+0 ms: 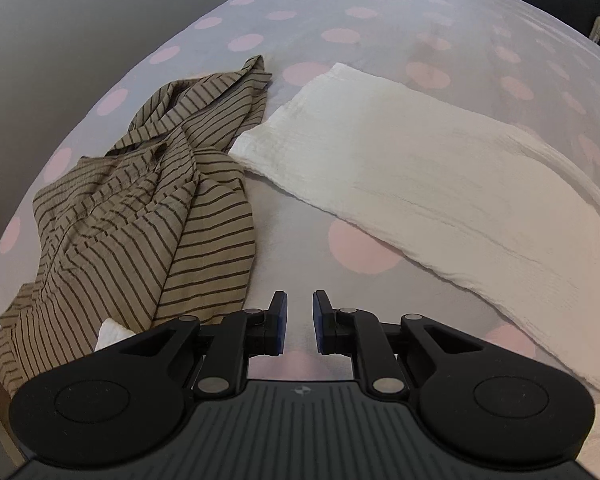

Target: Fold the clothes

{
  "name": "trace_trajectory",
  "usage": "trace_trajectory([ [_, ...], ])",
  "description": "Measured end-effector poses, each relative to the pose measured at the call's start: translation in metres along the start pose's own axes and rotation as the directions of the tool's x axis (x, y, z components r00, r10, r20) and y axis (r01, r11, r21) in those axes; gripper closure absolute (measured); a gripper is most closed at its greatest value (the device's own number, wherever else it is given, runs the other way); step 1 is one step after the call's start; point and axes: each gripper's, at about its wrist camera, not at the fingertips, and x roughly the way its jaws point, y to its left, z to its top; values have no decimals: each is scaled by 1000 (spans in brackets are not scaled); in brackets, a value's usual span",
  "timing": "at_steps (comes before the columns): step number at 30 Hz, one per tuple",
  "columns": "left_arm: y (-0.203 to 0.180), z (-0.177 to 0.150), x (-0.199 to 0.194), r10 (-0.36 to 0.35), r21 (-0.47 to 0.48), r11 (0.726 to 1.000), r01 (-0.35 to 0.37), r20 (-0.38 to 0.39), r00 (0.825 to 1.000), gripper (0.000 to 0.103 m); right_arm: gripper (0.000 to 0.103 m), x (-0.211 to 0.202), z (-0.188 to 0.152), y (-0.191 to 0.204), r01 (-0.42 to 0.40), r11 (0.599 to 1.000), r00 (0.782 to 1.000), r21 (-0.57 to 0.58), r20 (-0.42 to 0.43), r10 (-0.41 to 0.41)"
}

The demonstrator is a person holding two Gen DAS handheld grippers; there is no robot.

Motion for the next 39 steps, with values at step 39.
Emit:
trace_trajectory([
  [39,-163,213,182,-126,-418,908,19,-230,965,77,60,50,88,22,-71,994,994,-82,82,78],
])
